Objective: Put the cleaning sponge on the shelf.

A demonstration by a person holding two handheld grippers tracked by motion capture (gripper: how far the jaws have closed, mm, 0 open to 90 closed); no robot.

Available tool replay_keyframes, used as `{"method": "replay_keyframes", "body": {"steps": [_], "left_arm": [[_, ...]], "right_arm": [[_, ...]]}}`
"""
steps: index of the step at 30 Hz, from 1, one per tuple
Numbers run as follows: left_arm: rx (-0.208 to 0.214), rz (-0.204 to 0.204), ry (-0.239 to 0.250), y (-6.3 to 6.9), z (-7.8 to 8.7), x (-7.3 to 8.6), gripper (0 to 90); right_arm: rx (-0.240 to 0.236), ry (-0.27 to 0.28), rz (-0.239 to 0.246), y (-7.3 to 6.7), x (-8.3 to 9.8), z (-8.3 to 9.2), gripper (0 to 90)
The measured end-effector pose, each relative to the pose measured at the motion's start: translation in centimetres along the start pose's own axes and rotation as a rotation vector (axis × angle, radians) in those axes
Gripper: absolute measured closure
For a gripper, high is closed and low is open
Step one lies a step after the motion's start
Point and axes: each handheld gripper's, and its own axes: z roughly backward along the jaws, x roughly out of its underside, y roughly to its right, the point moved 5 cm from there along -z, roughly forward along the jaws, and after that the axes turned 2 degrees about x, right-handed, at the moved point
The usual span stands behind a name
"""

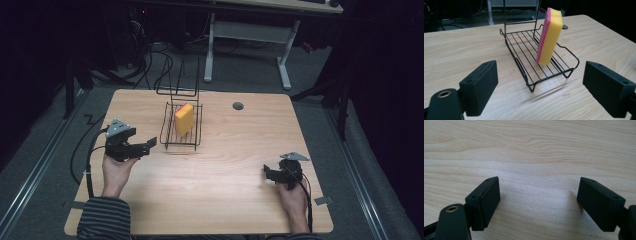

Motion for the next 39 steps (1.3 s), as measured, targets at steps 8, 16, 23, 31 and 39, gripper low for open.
{"method": "replay_keyframes", "body": {"steps": [8,16,23,31,39], "left_arm": [[-0.036,0.012,-0.006,-0.9,0.6,1.0,13.8],[-0.045,0.033,-0.001,-1.4,1.0,1.7,14.2],[-0.048,0.05,0.0,-1.5,1.3,2.4,14.3],[-0.053,0.063,-0.005,-1.7,1.6,3.1,14.6],[-0.053,0.073,-0.012,-1.8,1.6,3.8,15.1]], "right_arm": [[0.0,0.0,0.001,0.0,0.0,0.0,18.9],[0.0,0.0,0.001,0.0,0.0,0.0,18.9],[0.0,0.0,0.001,0.0,0.0,0.0,18.9],[0.0,0.0,0.001,0.0,0.0,0.0,18.9],[0.0,0.0,0.002,0.0,0.0,0.0,18.9]]}}
